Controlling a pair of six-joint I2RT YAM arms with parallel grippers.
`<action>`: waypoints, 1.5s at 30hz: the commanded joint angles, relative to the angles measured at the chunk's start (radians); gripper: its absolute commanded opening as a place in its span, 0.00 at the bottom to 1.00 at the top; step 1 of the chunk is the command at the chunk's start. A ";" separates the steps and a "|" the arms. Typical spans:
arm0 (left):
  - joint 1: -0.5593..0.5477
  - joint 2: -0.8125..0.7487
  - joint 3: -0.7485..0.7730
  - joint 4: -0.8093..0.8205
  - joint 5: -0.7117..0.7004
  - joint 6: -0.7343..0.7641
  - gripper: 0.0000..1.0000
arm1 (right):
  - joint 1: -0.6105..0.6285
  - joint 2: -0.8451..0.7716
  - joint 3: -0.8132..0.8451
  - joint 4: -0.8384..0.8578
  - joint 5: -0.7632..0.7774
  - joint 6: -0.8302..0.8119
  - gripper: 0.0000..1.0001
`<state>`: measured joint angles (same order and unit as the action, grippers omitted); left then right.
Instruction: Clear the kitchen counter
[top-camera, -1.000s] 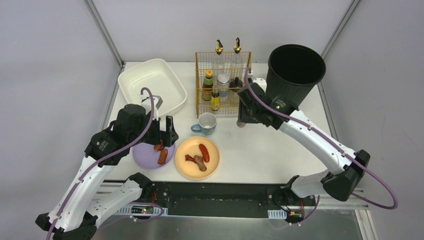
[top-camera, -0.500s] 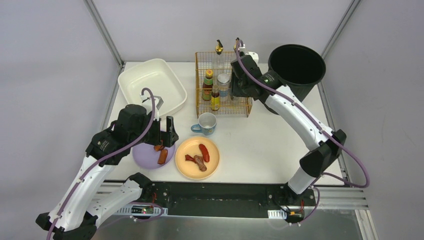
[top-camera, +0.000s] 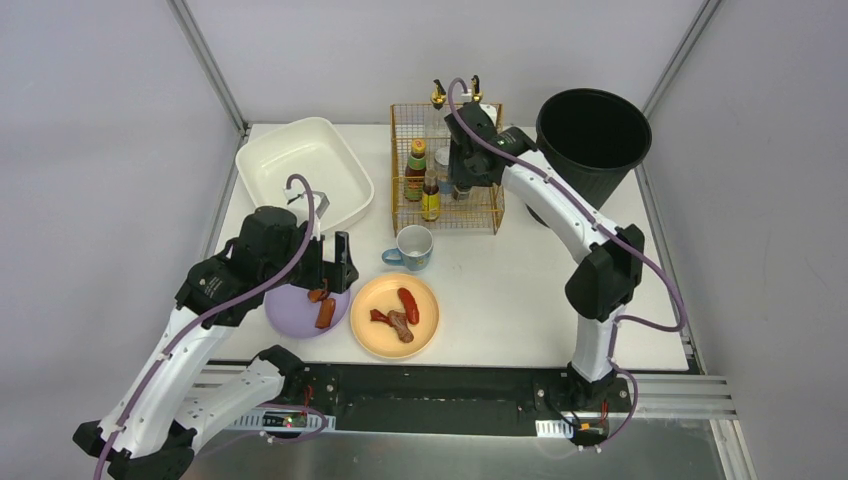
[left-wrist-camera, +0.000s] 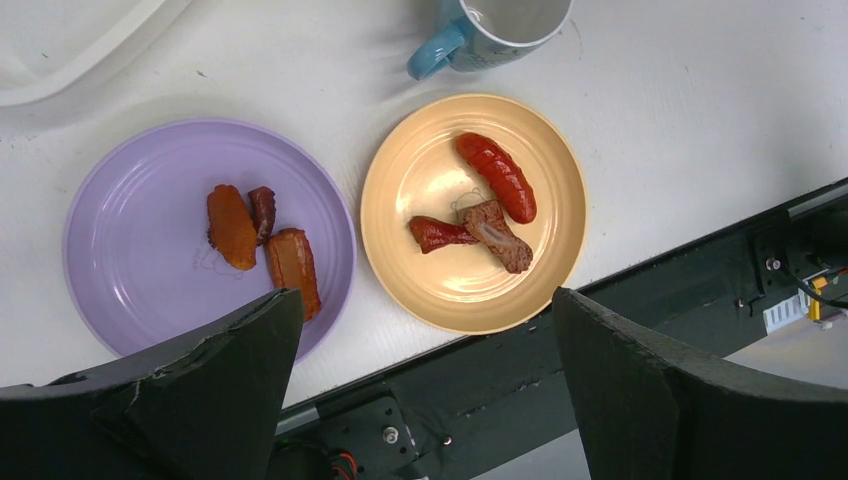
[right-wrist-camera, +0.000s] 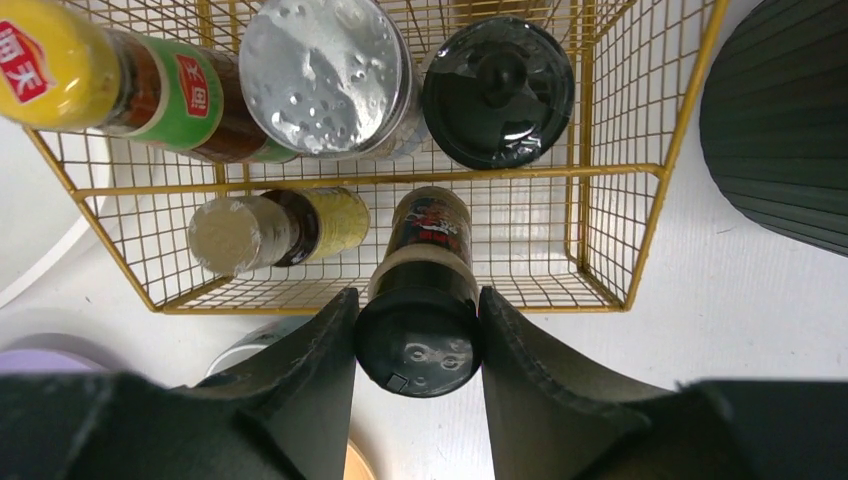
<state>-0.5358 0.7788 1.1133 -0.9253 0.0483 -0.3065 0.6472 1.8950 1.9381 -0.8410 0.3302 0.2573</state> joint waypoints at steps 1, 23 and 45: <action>-0.001 0.013 0.017 0.014 0.003 0.009 1.00 | -0.014 0.034 0.063 0.021 -0.034 -0.006 0.09; -0.001 0.010 0.019 0.013 0.010 0.006 1.00 | -0.043 0.168 0.108 -0.062 -0.154 0.005 0.13; -0.001 -0.014 0.004 0.008 -0.003 -0.004 0.99 | -0.045 0.149 0.116 -0.078 -0.118 0.014 0.59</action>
<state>-0.5358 0.7723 1.1137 -0.9253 0.0483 -0.3019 0.6052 2.0880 2.0064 -0.8875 0.1883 0.2646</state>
